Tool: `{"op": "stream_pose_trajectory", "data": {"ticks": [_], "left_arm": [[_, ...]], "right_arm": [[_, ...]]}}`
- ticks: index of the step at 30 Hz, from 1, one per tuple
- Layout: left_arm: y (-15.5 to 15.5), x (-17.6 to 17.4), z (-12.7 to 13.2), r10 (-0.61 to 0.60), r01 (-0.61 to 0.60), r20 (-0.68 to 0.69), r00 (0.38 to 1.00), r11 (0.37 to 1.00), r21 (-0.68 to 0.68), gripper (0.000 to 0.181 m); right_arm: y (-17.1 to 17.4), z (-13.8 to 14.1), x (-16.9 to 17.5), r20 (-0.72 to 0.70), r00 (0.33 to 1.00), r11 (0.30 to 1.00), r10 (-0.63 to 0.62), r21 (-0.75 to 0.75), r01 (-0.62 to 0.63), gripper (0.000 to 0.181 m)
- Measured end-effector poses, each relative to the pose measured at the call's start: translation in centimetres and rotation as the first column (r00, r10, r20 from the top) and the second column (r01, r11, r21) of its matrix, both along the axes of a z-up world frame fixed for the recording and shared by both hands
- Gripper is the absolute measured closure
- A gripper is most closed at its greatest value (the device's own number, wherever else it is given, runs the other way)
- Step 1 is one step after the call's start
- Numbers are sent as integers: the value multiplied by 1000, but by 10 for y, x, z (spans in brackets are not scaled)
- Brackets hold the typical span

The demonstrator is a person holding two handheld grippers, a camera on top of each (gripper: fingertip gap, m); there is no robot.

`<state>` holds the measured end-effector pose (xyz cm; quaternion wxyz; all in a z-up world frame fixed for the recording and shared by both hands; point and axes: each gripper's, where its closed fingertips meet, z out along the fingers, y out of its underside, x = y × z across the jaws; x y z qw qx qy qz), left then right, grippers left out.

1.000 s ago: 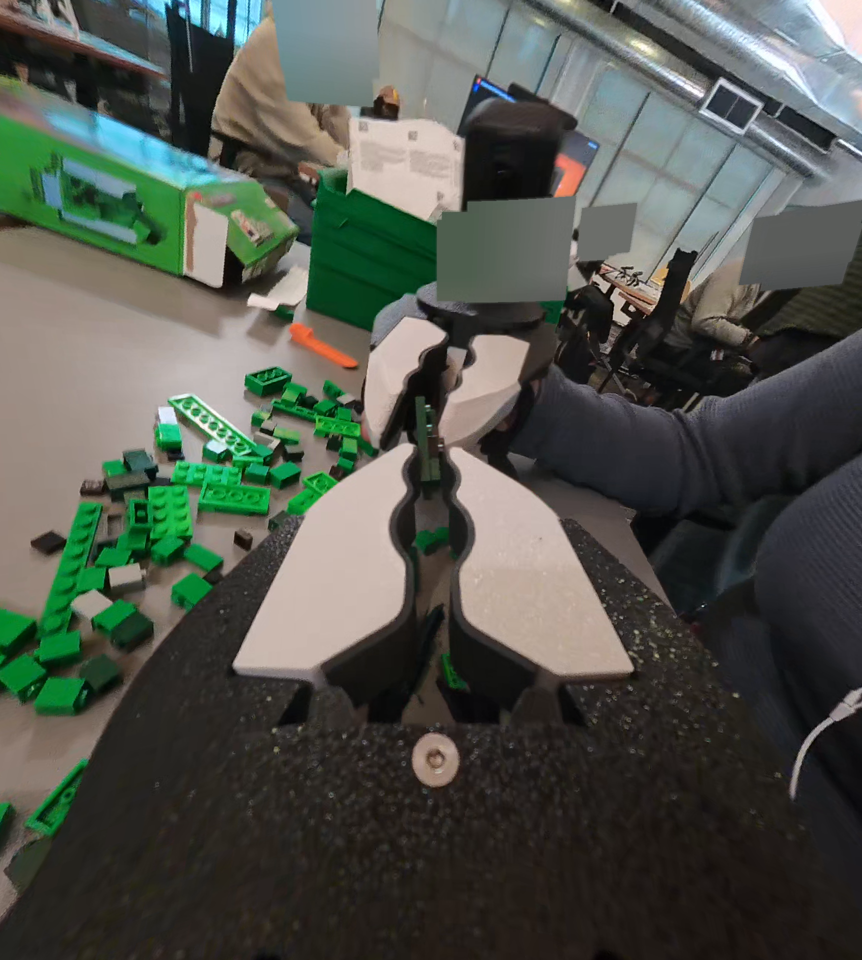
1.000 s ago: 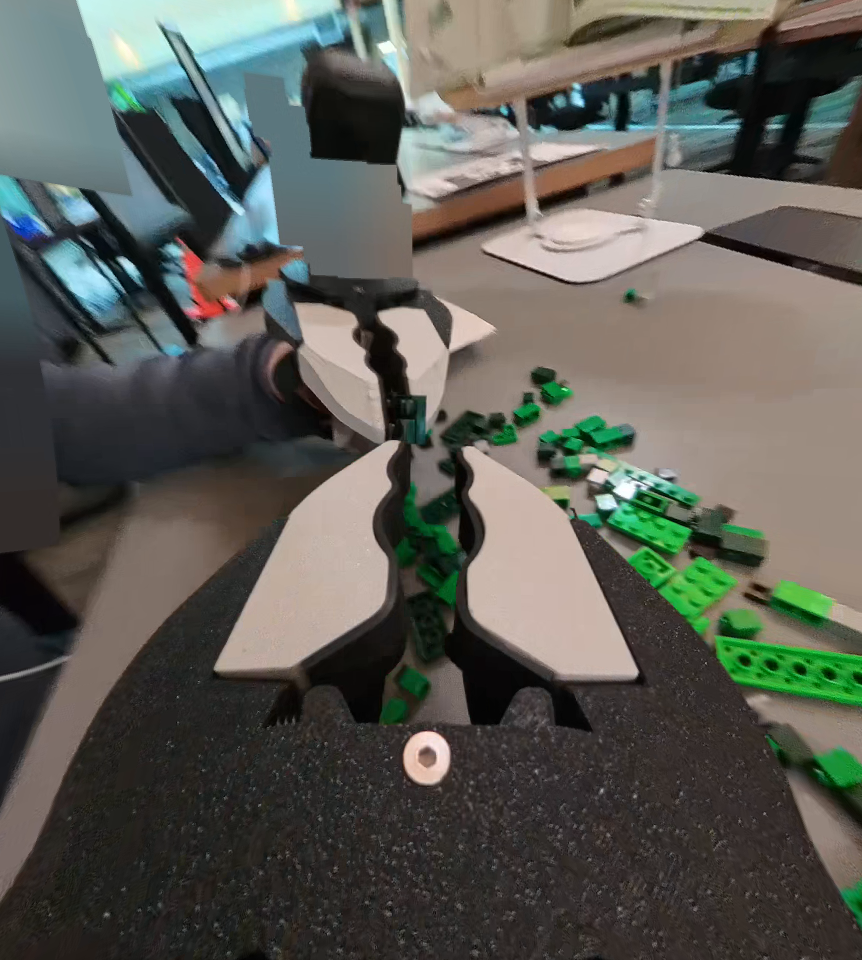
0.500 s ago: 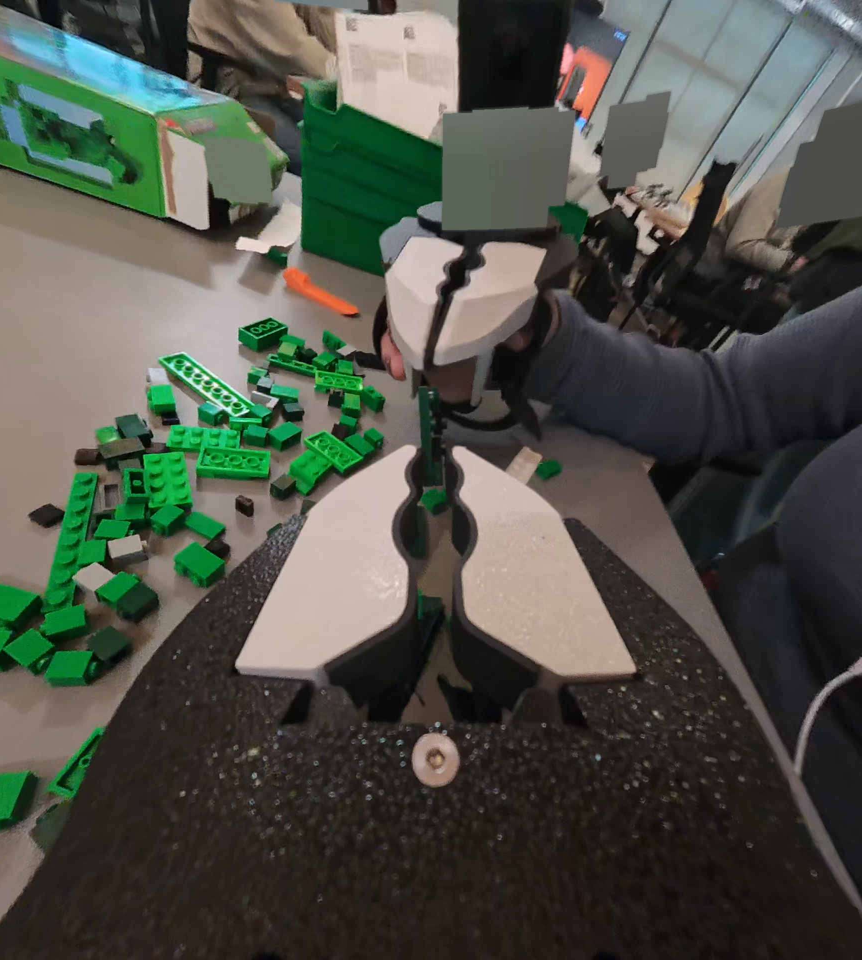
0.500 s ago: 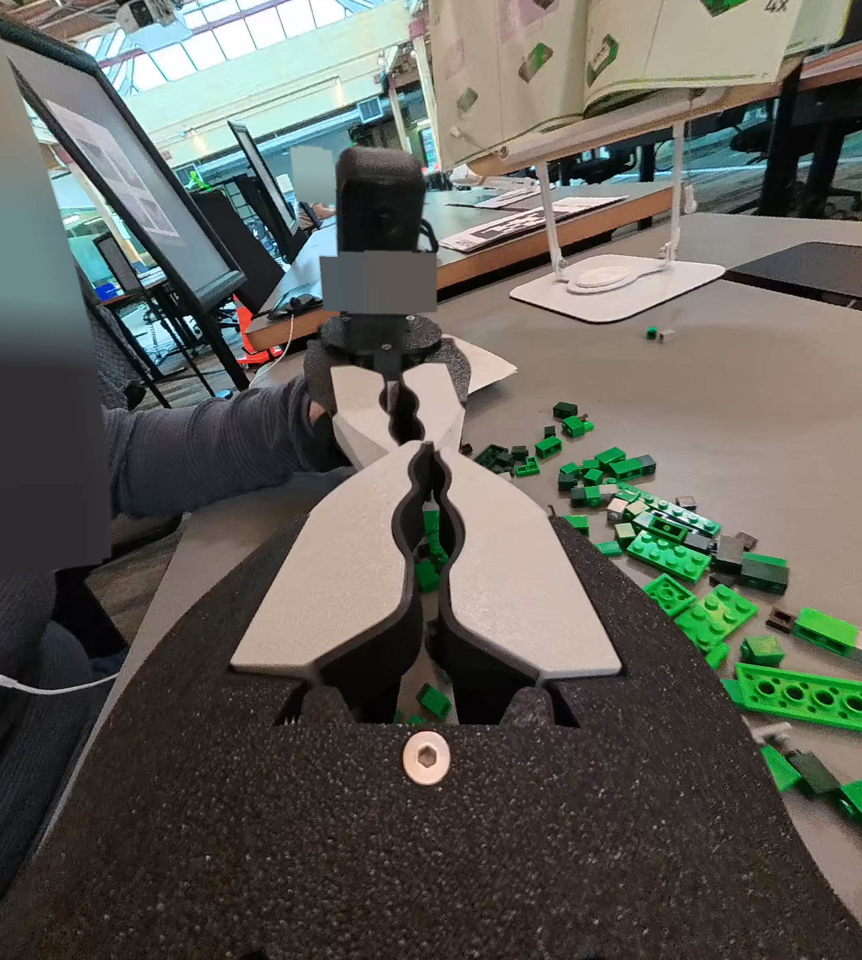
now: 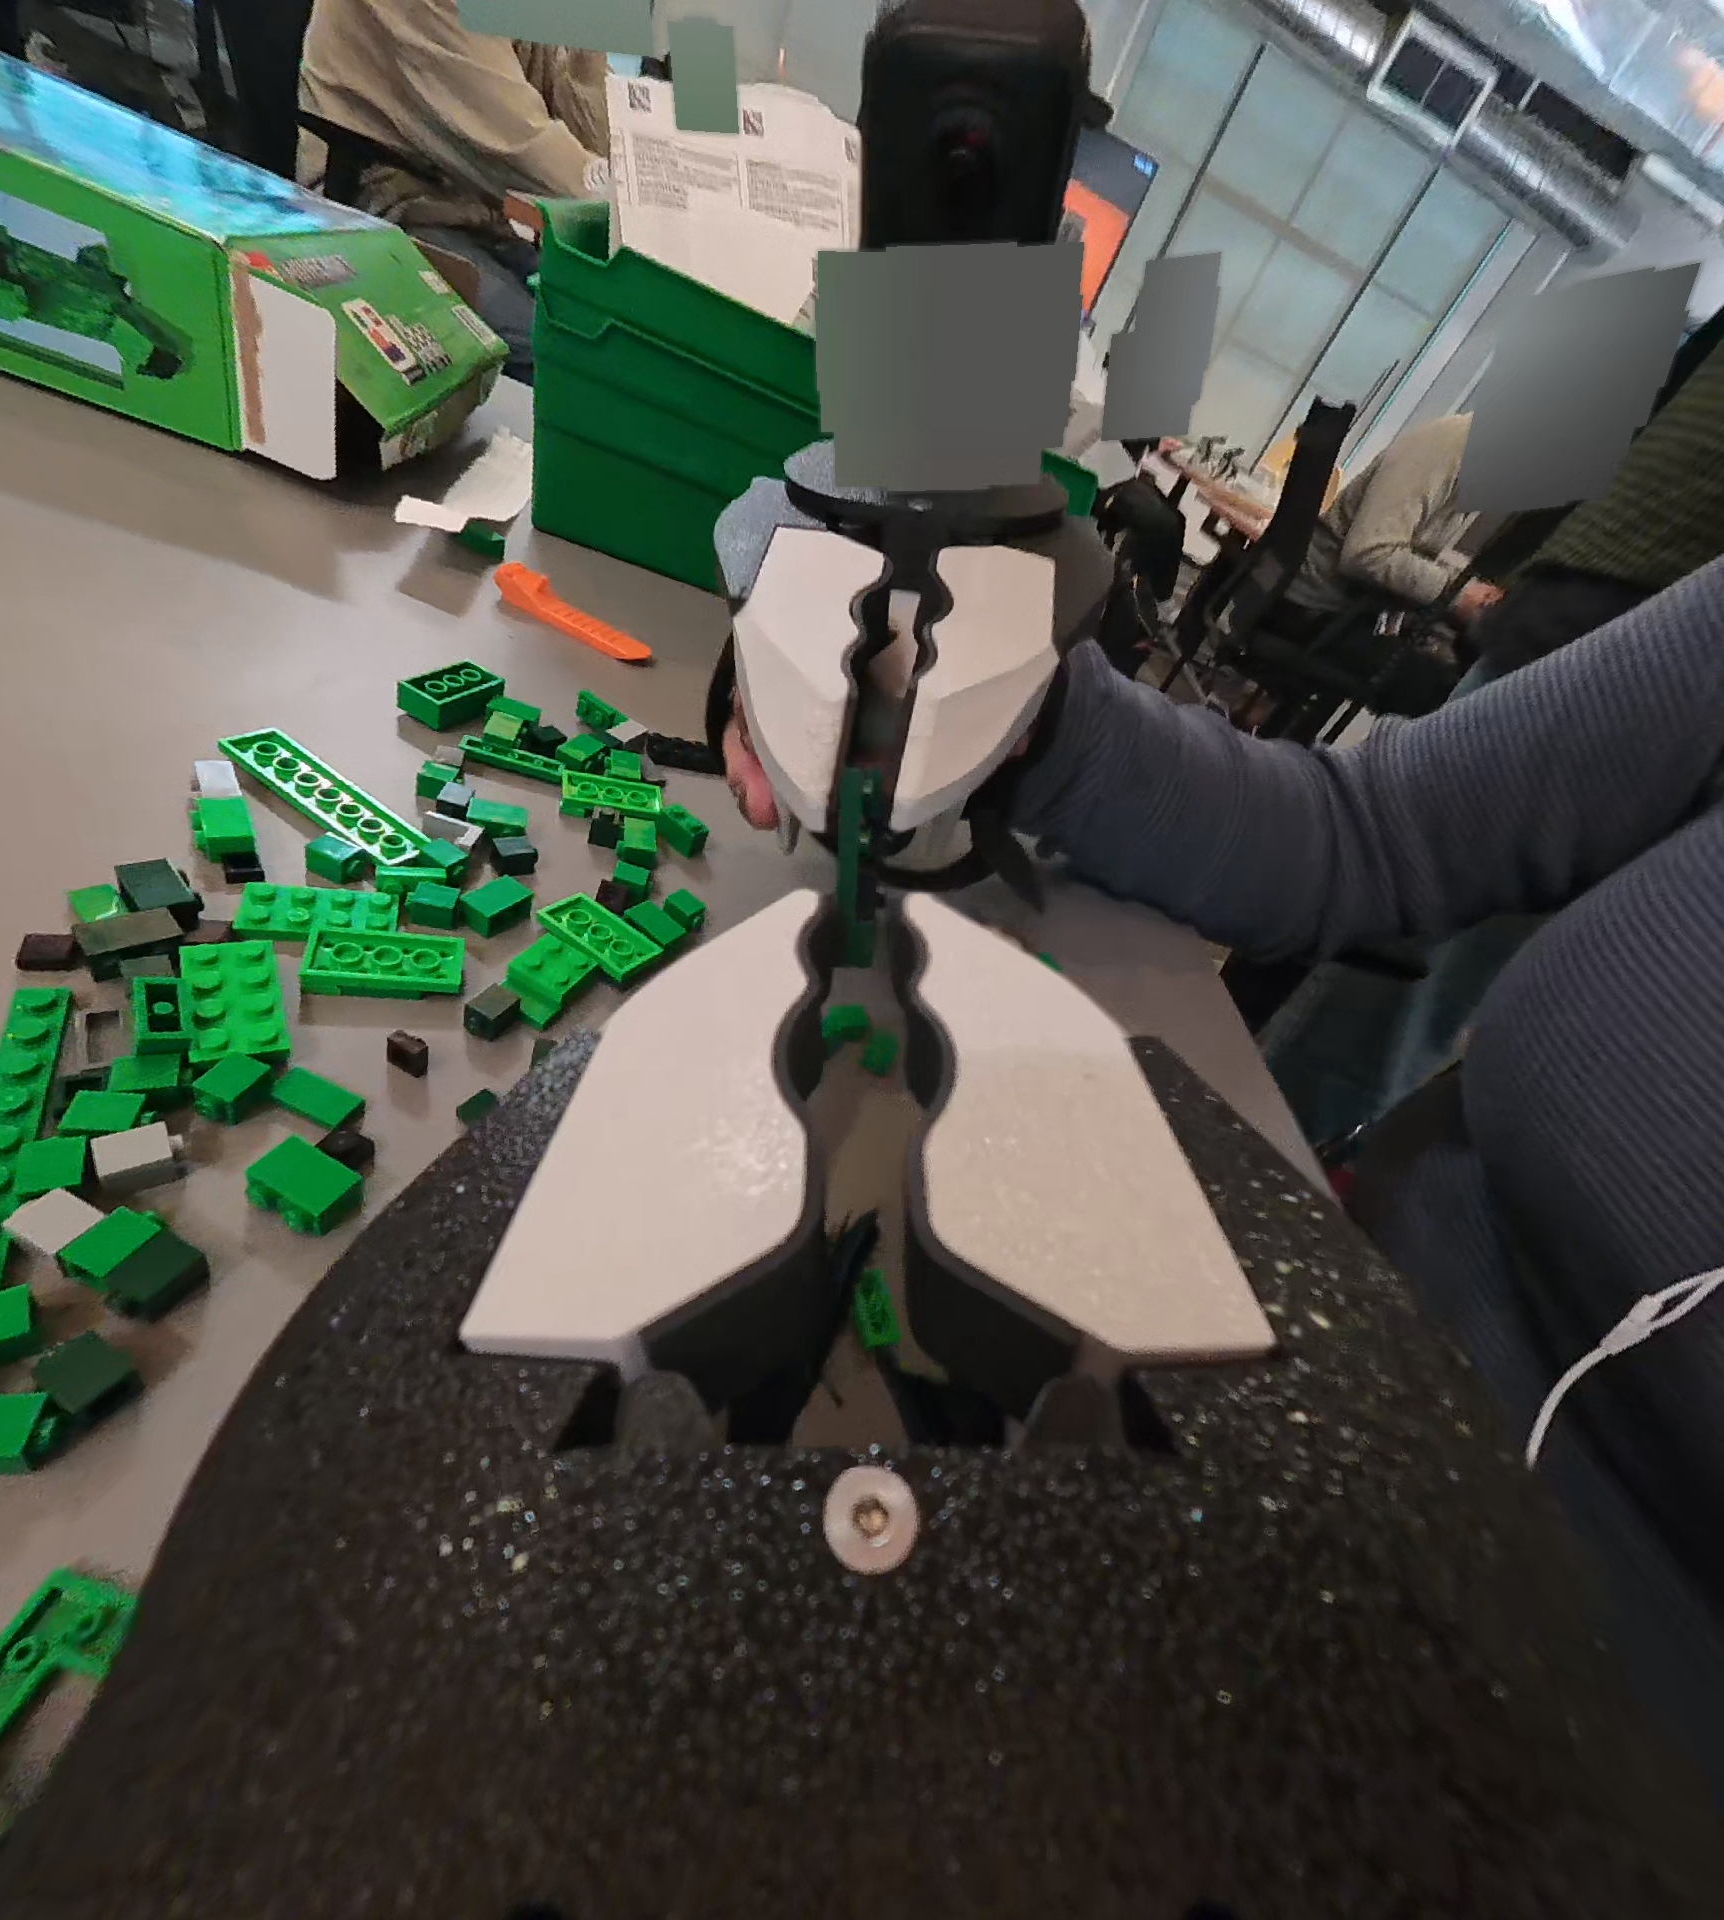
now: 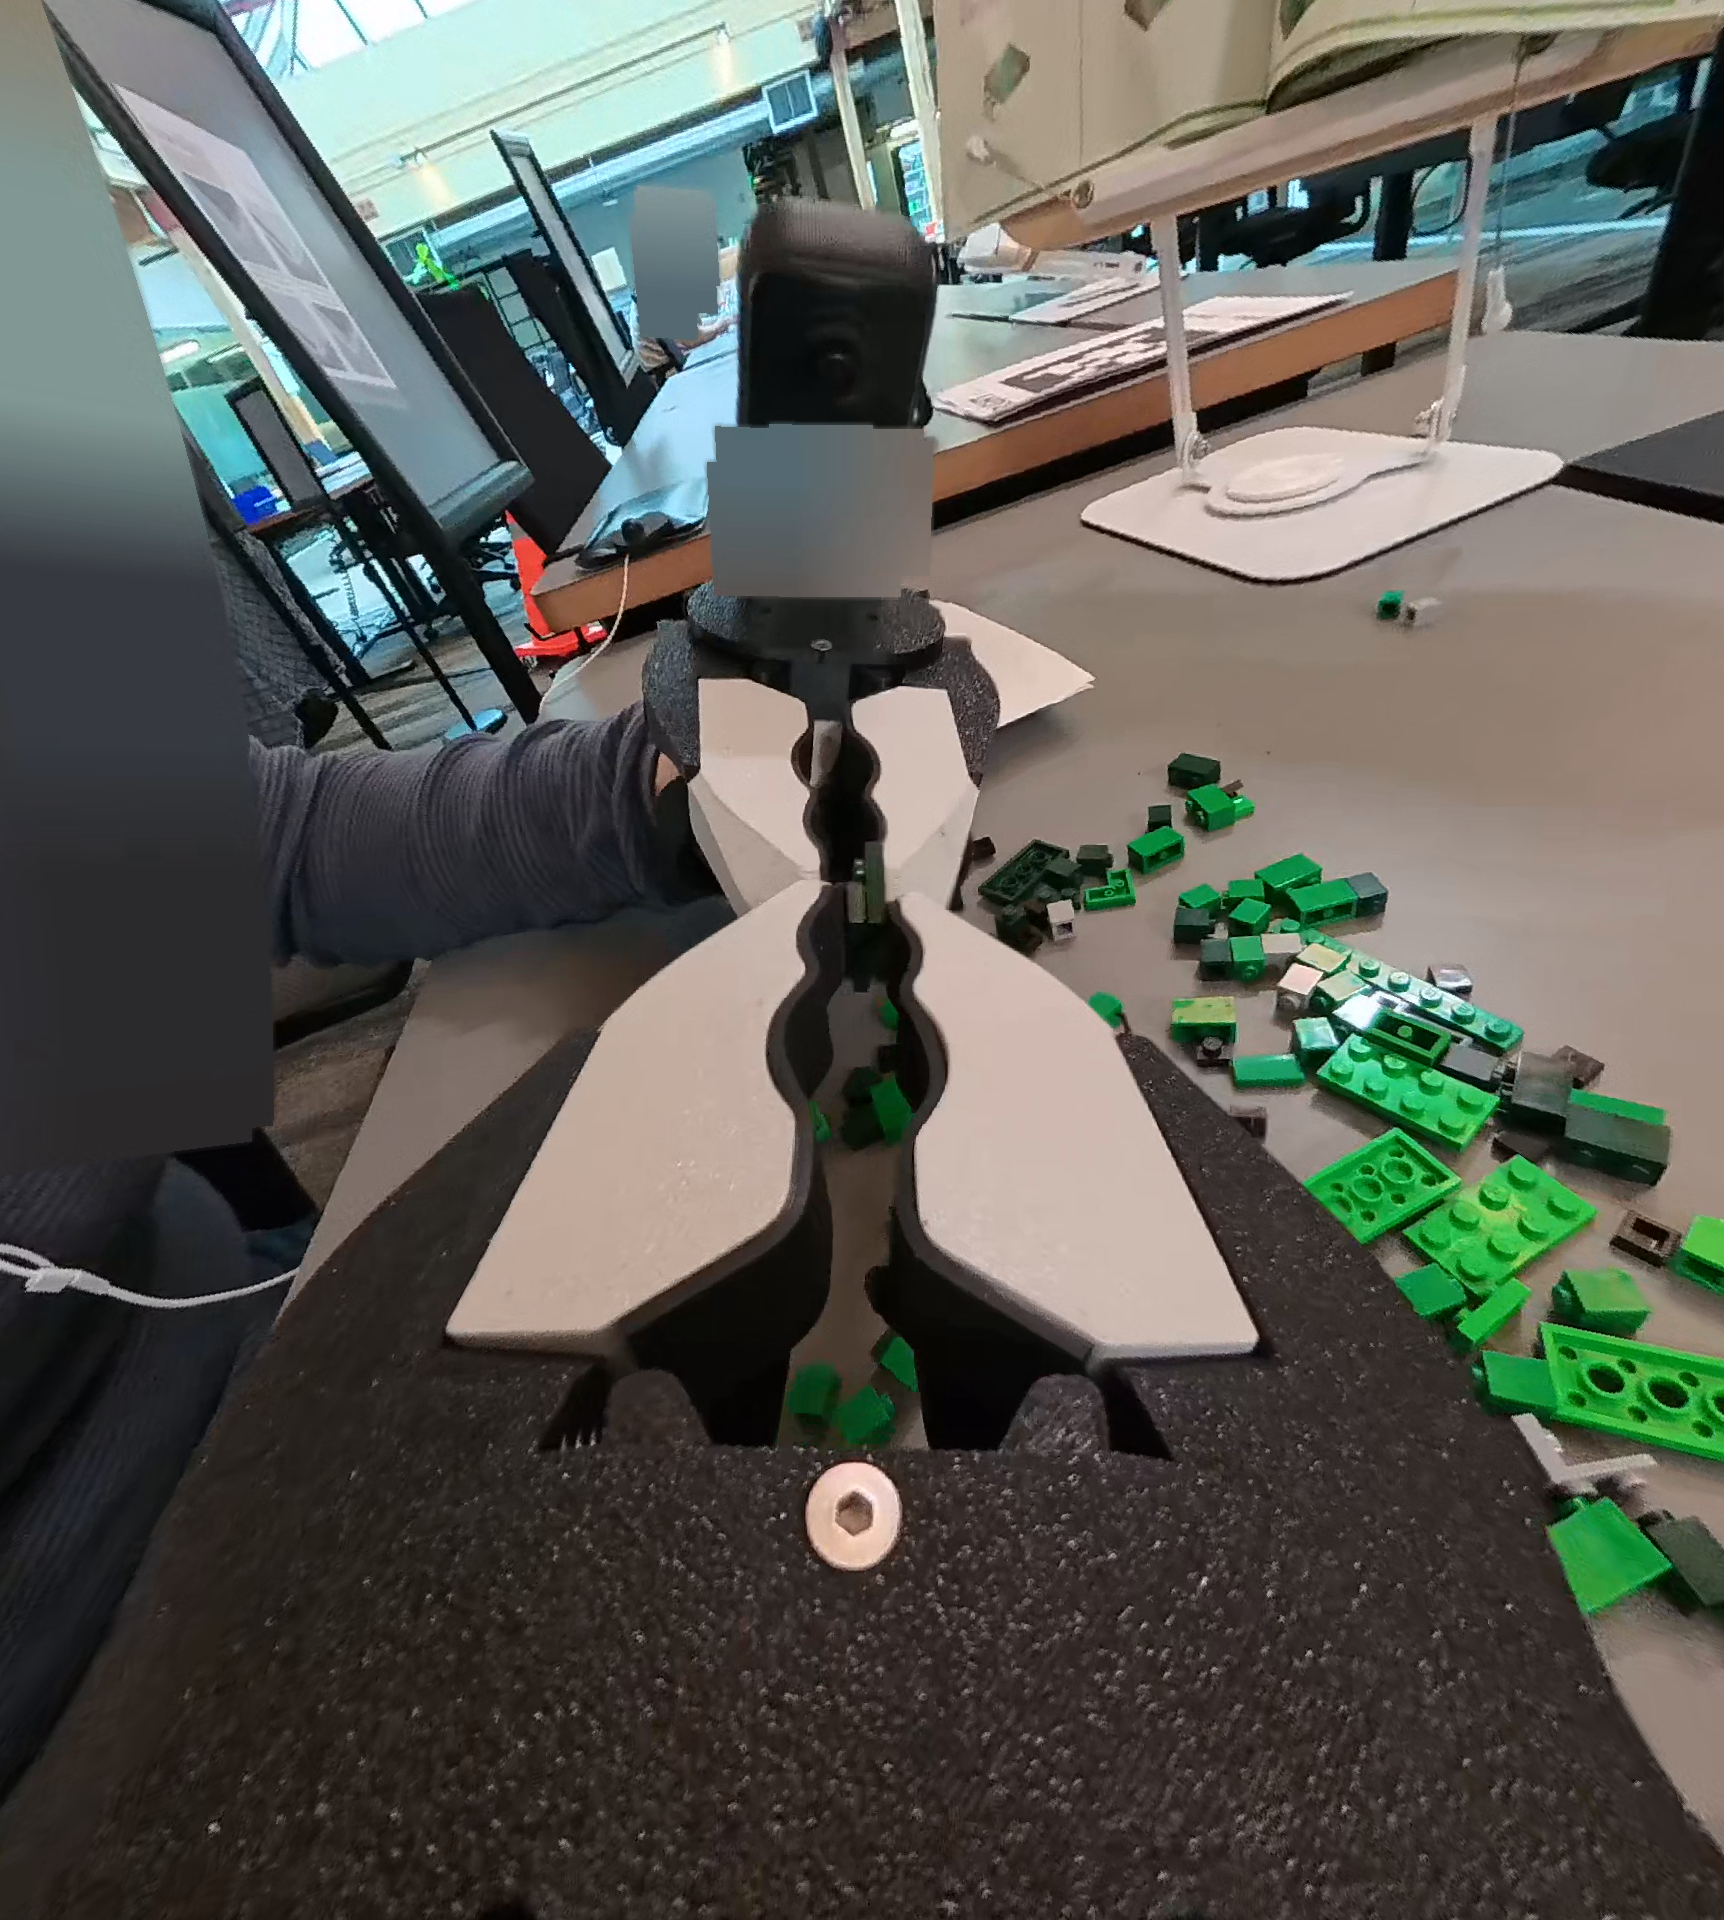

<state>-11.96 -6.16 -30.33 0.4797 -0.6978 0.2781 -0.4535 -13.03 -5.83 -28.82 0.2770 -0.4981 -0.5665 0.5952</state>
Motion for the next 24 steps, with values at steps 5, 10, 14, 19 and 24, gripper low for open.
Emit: {"op": "stream_pose_trajectory", "data": {"ticks": [5,10,14,19,24], "left_arm": [[-2,-8,-5,0,1,-63,998,1000,11,161],[-6,1,-7,-42,42,-66,997,999,3,166],[-7,2,-12,-57,52,-65,996,996,-77,174],[9,-13,-9,77,-67,37,996,972,-223,175],[11,-12,-21,109,-80,58,992,929,-360,175]], "right_arm": [[5,-4,5,40,999,1000,3,-22,-2,175],[-4,-11,7,94,994,998,57,-29,-54,175],[-6,-12,5,89,995,999,48,18,-50,174],[15,-21,-3,34,988,878,-153,464,121,143],[23,-40,-13,-4,964,452,-266,883,129,139]]}}
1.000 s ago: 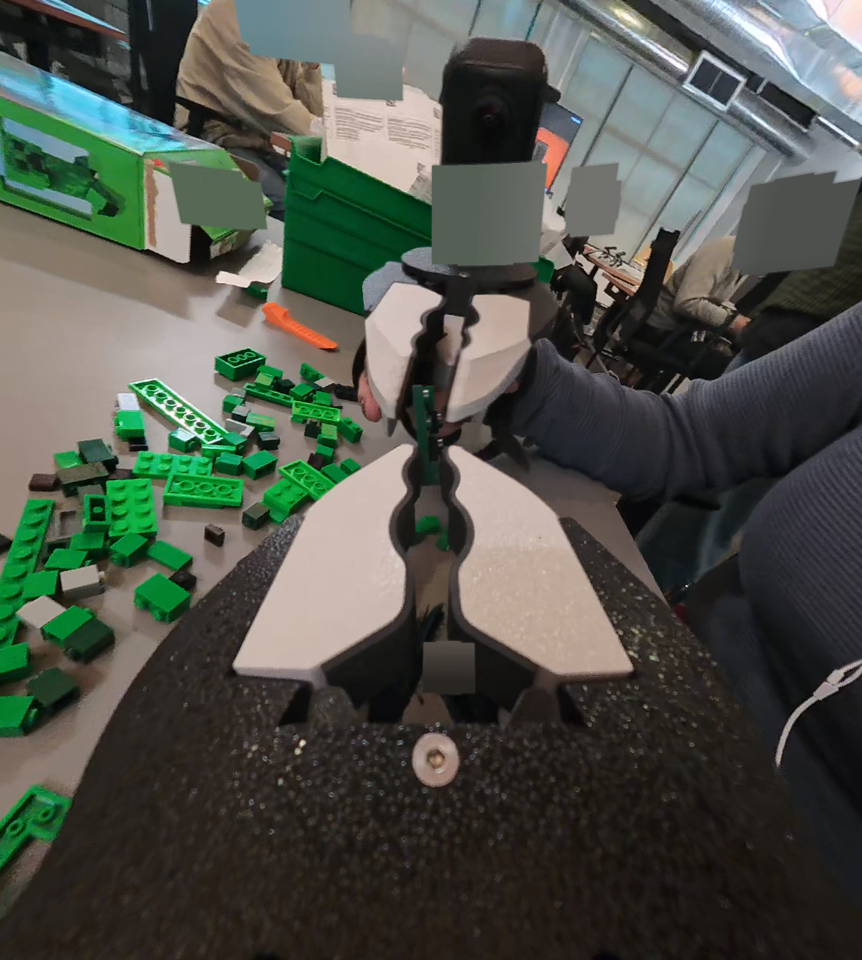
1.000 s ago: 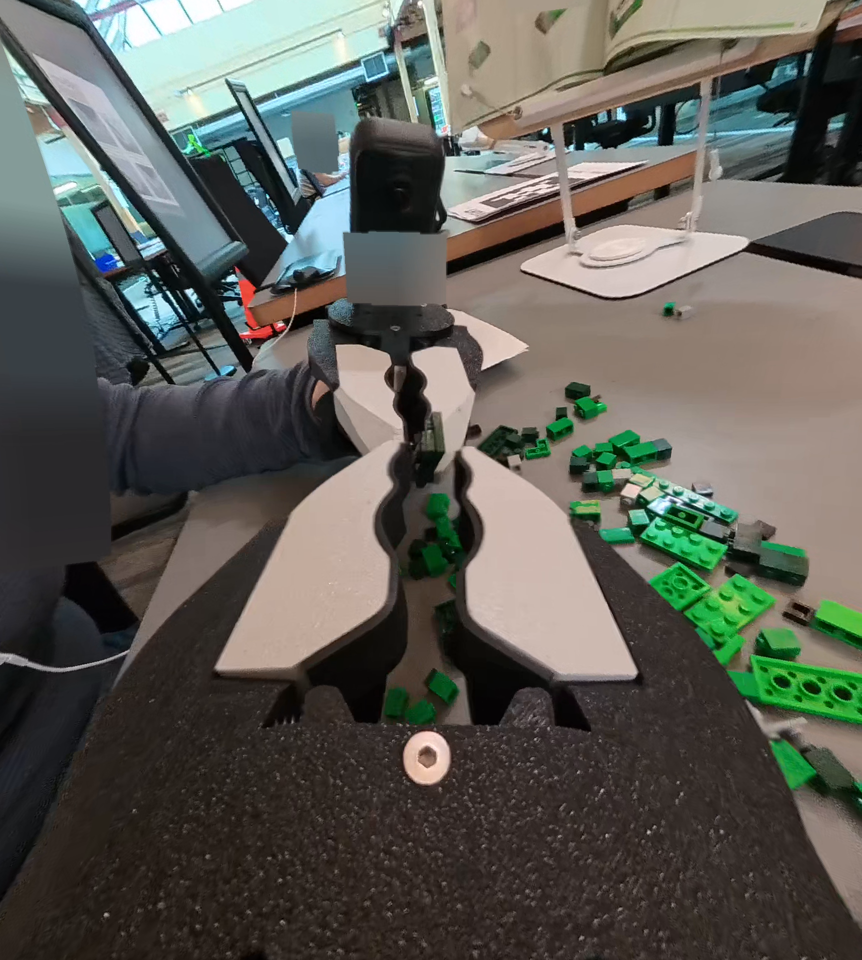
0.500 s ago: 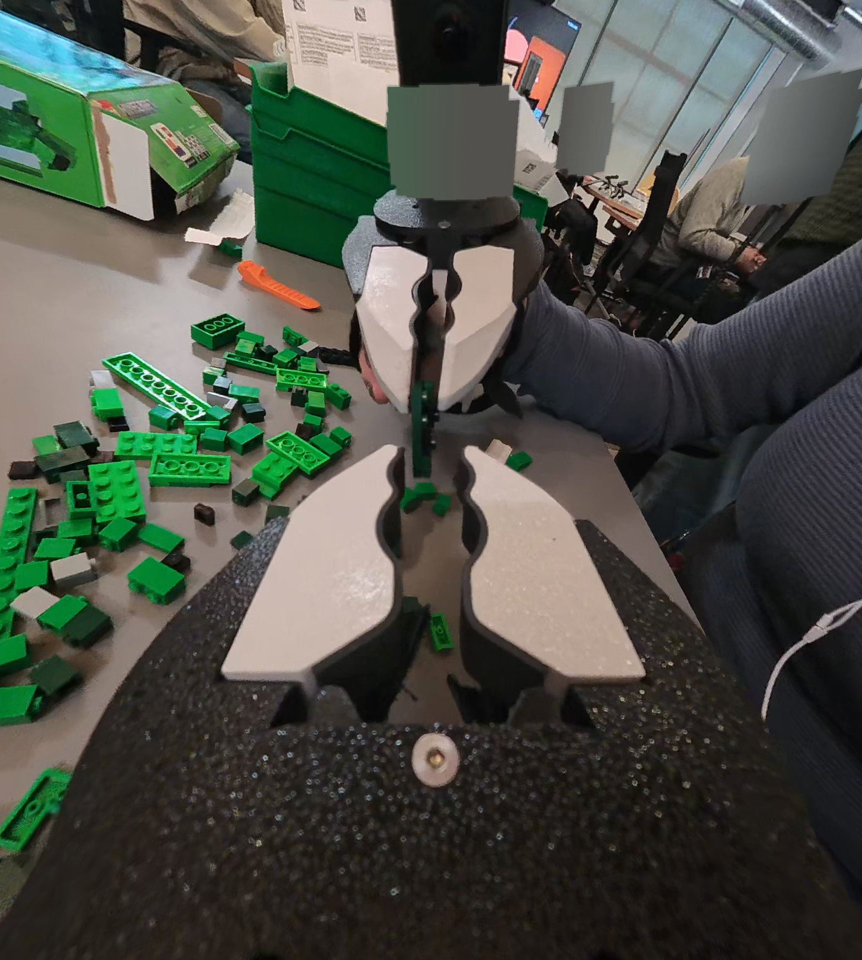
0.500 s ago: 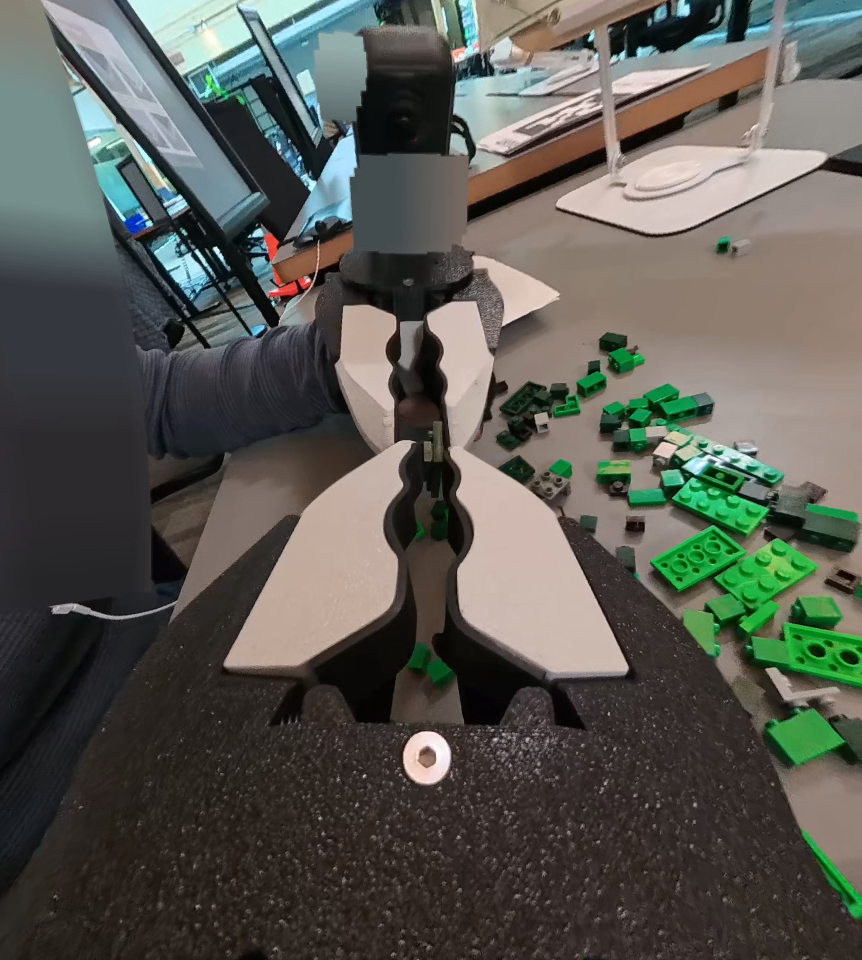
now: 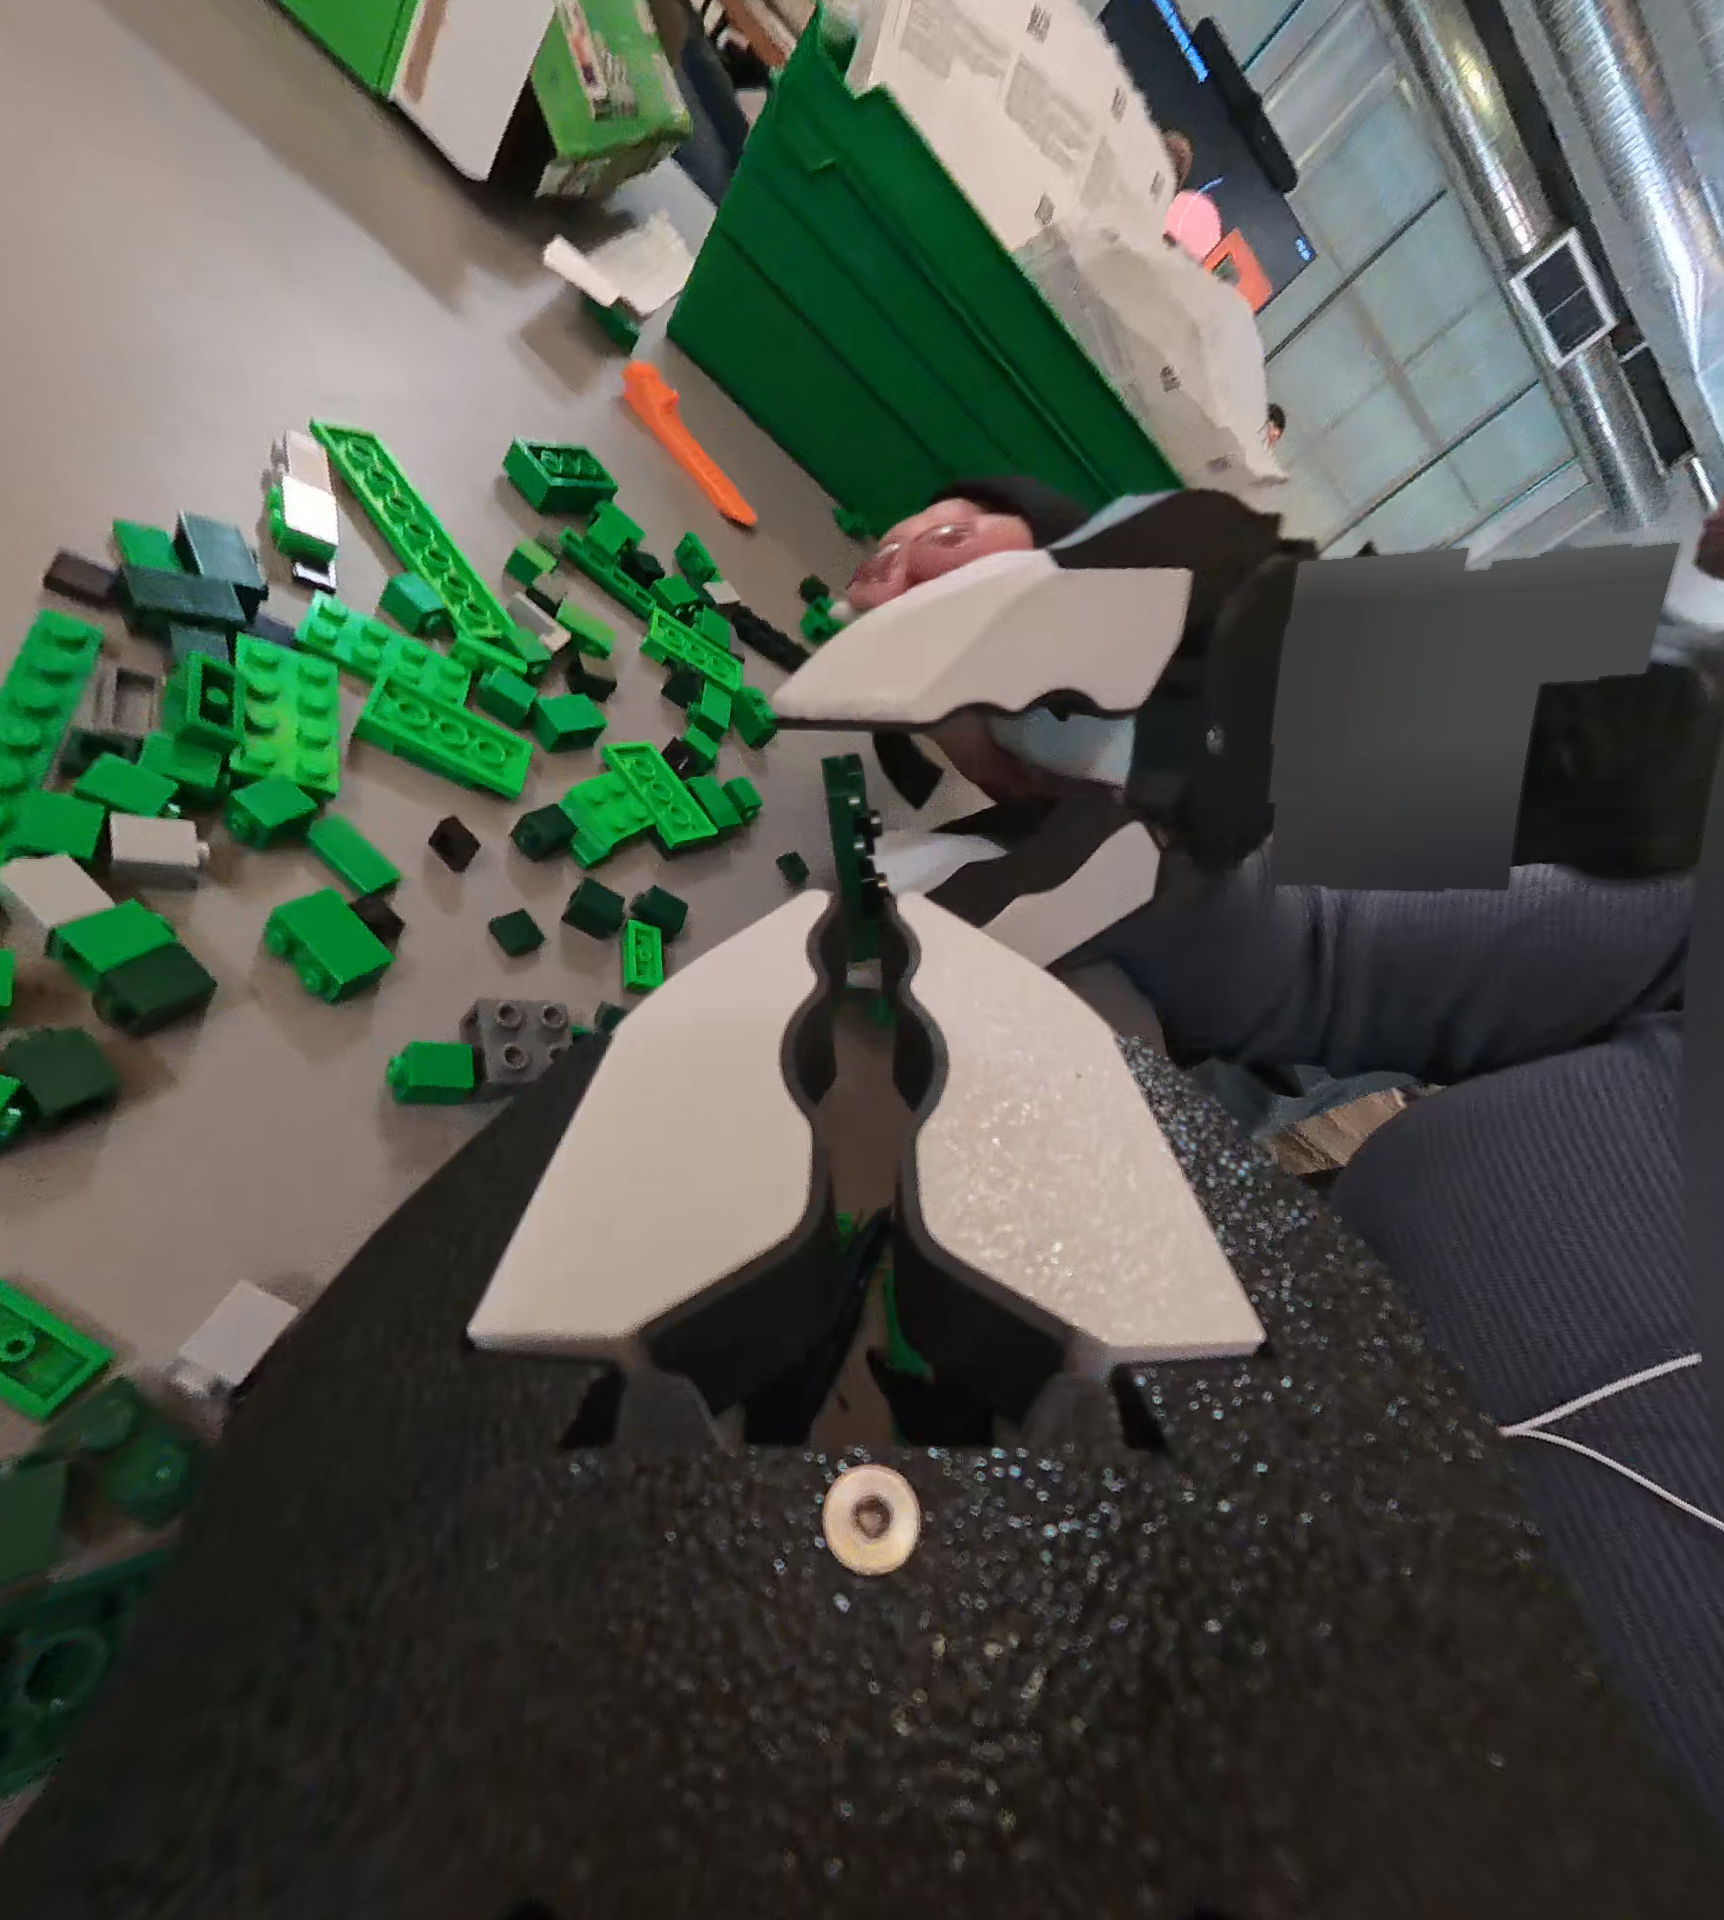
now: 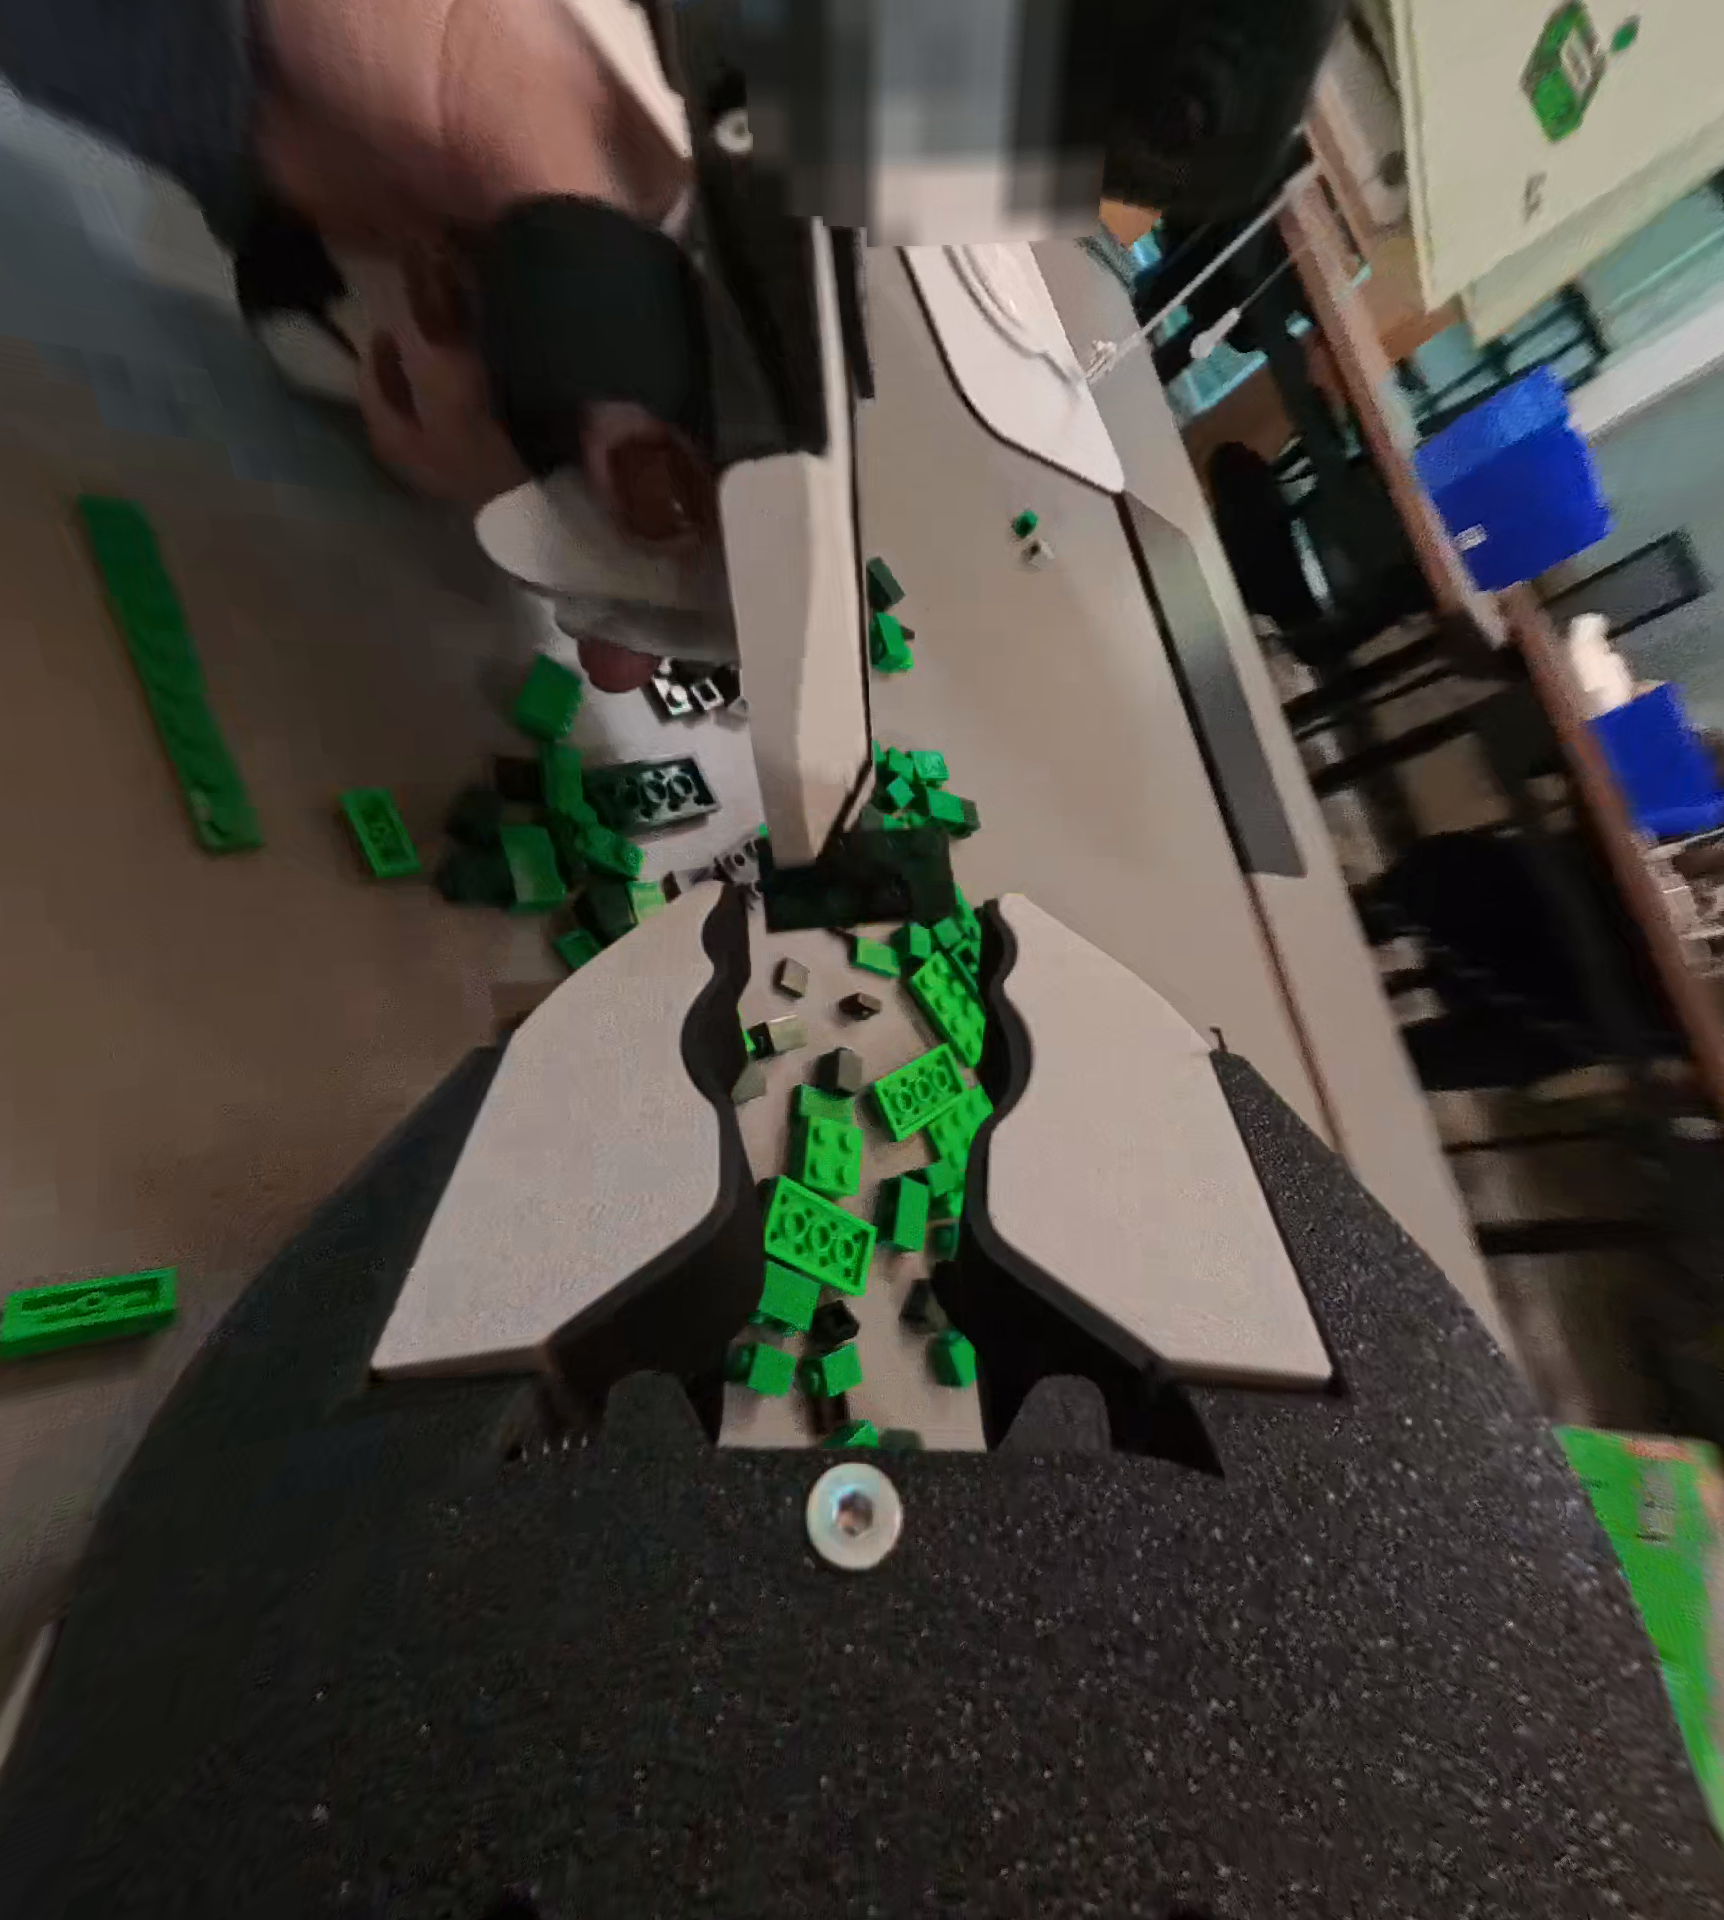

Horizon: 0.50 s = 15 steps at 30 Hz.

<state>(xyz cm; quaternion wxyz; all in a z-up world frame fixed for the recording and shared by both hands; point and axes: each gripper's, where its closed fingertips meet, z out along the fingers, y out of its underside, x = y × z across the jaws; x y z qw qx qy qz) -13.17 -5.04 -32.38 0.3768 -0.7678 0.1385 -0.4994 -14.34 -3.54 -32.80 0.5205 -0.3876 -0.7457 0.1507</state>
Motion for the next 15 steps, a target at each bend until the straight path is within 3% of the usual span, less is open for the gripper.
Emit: {"op": "stream_pose_trajectory", "data": {"ticks": [4,15], "left_arm": [[1,1,-5,7,-7,-16,1000,999,-33,175],[0,-2,-7,-1,2,18,1000,999,-39,175]], "right_arm": [[0,-5,-4,39,999,981,-21,195,13,146],[1,-9,-5,57,998,982,-34,187,23,146]]}}
